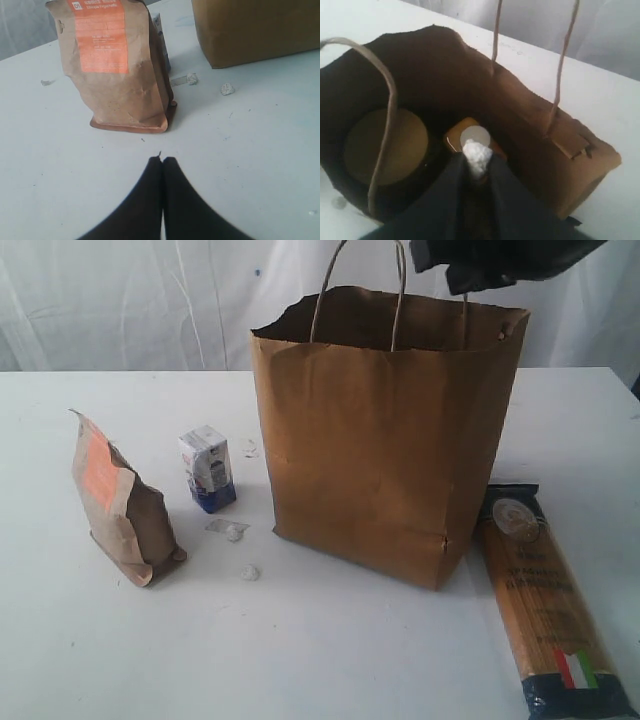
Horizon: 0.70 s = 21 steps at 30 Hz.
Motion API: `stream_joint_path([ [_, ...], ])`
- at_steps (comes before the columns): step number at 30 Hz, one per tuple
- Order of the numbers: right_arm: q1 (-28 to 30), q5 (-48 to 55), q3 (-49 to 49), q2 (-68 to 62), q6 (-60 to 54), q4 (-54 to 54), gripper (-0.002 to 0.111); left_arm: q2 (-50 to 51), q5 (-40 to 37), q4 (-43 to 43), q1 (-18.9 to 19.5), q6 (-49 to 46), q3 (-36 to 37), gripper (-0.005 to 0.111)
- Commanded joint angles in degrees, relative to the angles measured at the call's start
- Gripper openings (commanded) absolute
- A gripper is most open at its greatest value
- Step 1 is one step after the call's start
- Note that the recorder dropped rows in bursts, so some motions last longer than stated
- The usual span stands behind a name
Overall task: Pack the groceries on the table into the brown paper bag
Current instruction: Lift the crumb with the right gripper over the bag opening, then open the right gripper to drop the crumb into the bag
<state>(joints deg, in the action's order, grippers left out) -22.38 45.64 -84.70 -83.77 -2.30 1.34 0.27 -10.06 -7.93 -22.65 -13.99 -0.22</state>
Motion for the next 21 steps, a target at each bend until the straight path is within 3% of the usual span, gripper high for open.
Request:
stream_joint_path([
  [1,1.1,0.2,-3.1,-4.9,-1.7,0.8,0.013,-0.3,0.0,-0.3,0.2,0.2,0.2,0.000],
  [12,1.8,0.3,-8.0,-13.1,-20.2,16.4,0.015,-0.3,0.0,-0.3,0.2,0.2,0.2,0.000],
  [13,1.8,0.3,-8.0,-13.1,-21.0,17.4,0.019,-0.3,0.0,-0.3,0.2,0.2,0.2,0.000],
  [17,1.8,0.5,-8.1,-12.5,-20.8,16.7,0.058,-0.3,0.0,-0.3,0.2,0.2,0.2,0.000],
  [21,1.8,0.5,-7.9,-9.6,-20.3,15.2,0.061,-0.3,0.0,-0.3,0.2,0.2,0.2,0.000],
])
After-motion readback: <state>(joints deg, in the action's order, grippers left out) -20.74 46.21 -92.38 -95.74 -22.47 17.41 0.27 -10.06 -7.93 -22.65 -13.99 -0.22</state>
